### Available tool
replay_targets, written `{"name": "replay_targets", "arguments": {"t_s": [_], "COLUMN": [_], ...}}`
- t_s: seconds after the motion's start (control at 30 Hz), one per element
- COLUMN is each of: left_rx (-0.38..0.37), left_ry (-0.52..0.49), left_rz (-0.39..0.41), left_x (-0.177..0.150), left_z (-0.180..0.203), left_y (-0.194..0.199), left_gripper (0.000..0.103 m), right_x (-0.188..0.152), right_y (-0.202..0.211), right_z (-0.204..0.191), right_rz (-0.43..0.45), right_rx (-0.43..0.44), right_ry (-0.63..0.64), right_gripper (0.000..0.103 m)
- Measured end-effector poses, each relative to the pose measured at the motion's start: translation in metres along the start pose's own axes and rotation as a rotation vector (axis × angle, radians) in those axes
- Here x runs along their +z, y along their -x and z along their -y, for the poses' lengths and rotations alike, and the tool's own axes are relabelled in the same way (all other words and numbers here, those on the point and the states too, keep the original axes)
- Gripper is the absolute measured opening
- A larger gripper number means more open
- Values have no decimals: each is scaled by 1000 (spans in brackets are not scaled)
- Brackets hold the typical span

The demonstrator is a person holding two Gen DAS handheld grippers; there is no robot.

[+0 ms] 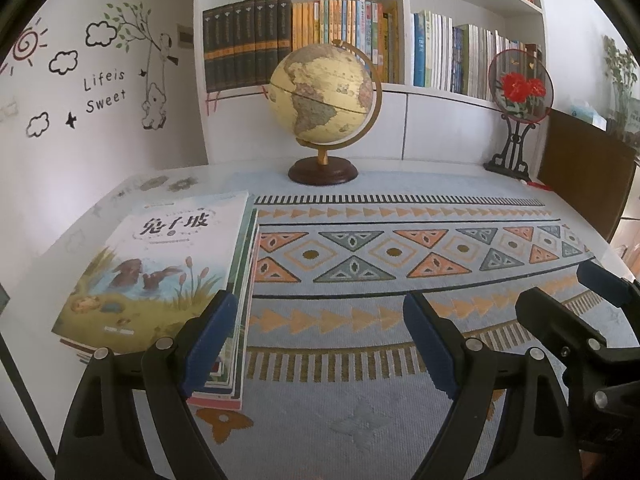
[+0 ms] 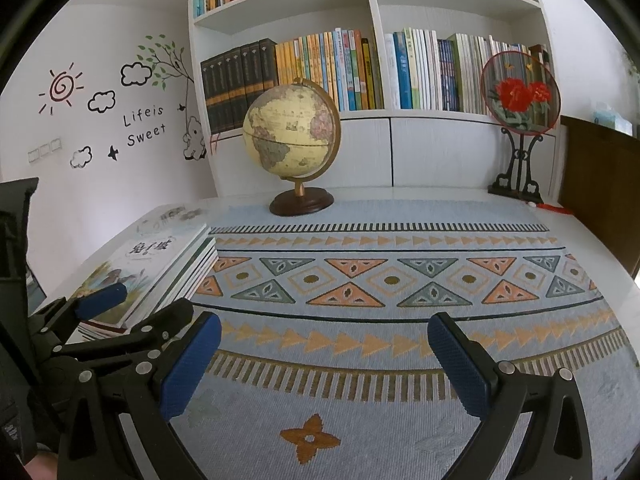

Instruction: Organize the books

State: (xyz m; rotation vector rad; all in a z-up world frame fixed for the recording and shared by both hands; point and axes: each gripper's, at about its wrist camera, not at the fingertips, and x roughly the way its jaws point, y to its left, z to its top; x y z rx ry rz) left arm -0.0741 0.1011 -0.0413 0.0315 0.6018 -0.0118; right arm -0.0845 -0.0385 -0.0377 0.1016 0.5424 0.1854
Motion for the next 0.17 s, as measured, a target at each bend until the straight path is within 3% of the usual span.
{"name": "replay_targets", "arguments": {"t_s": [0.17], "left_rx": [19], "left_ry": [-7], "left_rz": [5], "left_x": [0], "left_z": [1], "left_y": [-1], "left_gripper": [88], "right_x": [-1], "right_y": [-1], "right_z": [1], "right_rz": [-6], "right_rx": [0], "right_ry": [-4], "right_gripper": [103]}}
